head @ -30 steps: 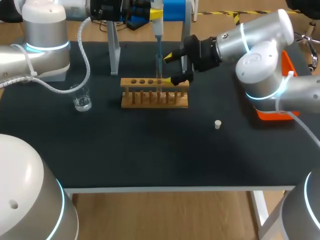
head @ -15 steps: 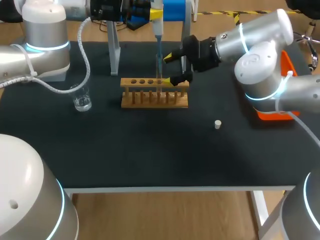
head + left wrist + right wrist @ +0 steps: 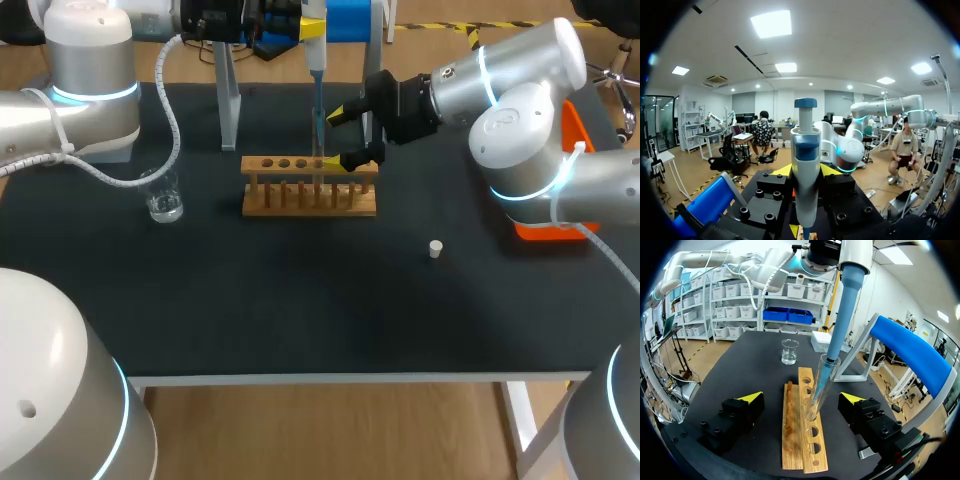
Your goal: Invert the test tube, pick up the pipette, mount the tip to pipette, aspirate from beaker and dispense into the tube, eject the tip, return the pipette, and cap with the stopper.
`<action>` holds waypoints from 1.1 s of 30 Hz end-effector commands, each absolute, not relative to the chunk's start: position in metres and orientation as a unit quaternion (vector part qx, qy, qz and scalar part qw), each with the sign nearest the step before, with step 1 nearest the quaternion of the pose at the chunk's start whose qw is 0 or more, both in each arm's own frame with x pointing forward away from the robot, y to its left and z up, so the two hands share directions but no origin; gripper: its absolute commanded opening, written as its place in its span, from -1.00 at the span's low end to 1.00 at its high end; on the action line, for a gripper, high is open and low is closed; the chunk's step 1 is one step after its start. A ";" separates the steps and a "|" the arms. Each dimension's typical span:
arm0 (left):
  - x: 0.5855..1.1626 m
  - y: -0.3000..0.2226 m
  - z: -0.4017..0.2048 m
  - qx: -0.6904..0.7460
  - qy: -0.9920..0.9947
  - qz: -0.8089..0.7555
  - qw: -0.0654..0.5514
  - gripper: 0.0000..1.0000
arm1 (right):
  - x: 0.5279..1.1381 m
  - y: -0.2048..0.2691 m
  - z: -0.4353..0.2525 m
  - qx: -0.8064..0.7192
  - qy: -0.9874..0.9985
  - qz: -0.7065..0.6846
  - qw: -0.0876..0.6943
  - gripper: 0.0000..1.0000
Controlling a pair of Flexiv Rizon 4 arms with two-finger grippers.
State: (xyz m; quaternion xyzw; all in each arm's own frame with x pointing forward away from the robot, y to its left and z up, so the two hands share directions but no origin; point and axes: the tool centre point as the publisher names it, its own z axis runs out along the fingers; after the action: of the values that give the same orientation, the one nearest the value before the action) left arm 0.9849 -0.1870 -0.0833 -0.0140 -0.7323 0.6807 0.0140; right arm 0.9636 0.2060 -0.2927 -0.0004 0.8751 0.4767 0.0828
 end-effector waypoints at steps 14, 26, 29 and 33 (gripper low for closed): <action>0.986 -0.187 -0.083 -0.015 -0.733 0.680 0.016 -1.00 | 0.964 0.205 -0.293 -0.001 0.875 0.477 0.082 1.00; 0.986 -0.187 -0.083 -0.015 -0.733 0.680 0.016 -1.00 | 0.967 0.215 -0.297 -0.010 0.877 0.474 0.079 1.00; 0.986 -0.187 -0.083 -0.015 -0.733 0.680 0.016 -1.00 | 0.968 0.216 -0.299 -0.013 0.877 0.474 0.076 1.00; 0.986 -0.187 -0.083 -0.015 -0.733 0.680 0.016 -1.00 | 0.973 0.218 -0.302 -0.015 0.879 0.472 0.073 1.00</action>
State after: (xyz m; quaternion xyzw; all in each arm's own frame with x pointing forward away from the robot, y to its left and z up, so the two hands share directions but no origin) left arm 0.9849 -0.1870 -0.0833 -0.0140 -0.7323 0.6807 0.0140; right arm 0.9660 0.2153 -0.2990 -0.0123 0.8779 0.4723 0.0777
